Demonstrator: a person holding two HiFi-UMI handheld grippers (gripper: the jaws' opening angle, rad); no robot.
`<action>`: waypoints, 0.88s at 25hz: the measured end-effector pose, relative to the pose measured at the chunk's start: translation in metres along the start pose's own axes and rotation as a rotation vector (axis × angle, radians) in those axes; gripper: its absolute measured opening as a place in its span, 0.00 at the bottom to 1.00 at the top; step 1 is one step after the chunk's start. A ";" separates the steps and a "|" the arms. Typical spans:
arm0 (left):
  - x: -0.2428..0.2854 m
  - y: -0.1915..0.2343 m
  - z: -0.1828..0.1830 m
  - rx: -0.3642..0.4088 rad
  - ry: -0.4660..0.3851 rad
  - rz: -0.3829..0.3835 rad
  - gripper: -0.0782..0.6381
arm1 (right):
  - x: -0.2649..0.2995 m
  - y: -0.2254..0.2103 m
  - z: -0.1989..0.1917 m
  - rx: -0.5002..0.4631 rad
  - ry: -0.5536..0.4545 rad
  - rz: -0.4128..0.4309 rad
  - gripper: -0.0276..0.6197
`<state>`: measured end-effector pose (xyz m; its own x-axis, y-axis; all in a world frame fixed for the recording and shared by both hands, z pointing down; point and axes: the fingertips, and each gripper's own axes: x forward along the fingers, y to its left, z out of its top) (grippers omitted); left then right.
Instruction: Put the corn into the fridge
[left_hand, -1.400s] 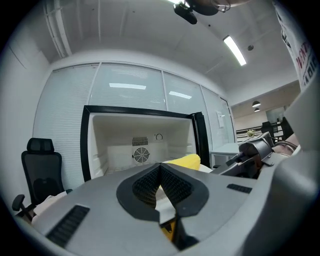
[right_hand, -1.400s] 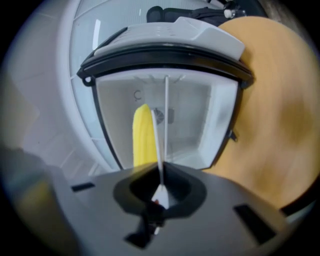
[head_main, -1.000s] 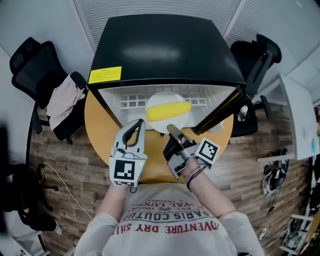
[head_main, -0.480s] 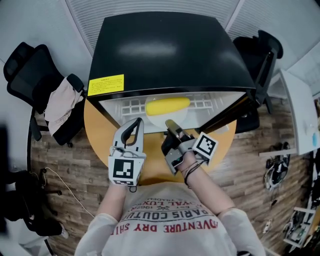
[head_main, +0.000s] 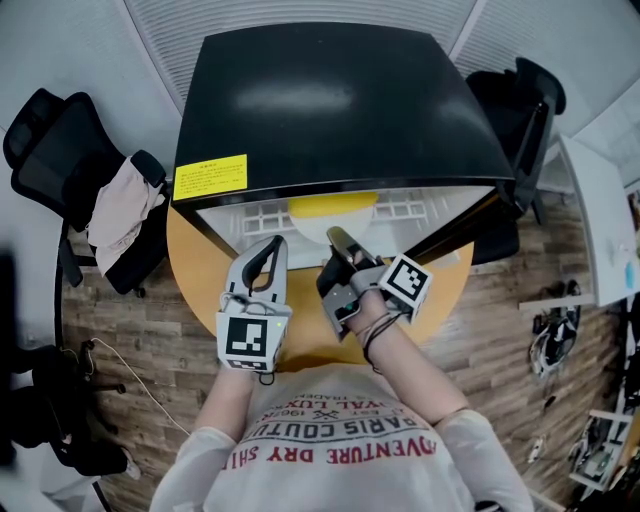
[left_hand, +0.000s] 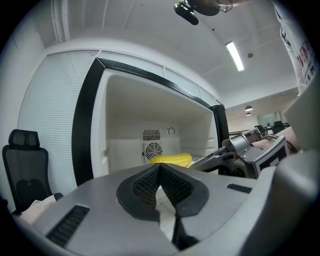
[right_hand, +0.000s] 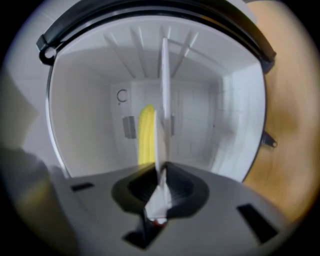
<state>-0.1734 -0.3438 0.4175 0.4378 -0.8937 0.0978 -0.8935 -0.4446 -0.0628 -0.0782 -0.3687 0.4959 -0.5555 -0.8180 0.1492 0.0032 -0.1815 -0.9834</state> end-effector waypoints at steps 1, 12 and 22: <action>0.000 0.000 0.000 0.000 0.001 -0.002 0.14 | 0.002 0.000 0.001 0.002 -0.002 0.002 0.14; 0.006 0.000 -0.007 -0.028 0.018 -0.013 0.14 | 0.010 0.001 0.004 -0.018 -0.003 0.052 0.16; 0.004 -0.003 -0.006 -0.013 0.012 -0.026 0.14 | 0.006 0.013 -0.001 -0.126 0.044 0.061 0.25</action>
<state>-0.1694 -0.3454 0.4244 0.4596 -0.8812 0.1112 -0.8832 -0.4666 -0.0475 -0.0820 -0.3752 0.4836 -0.5937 -0.8000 0.0868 -0.0646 -0.0601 -0.9961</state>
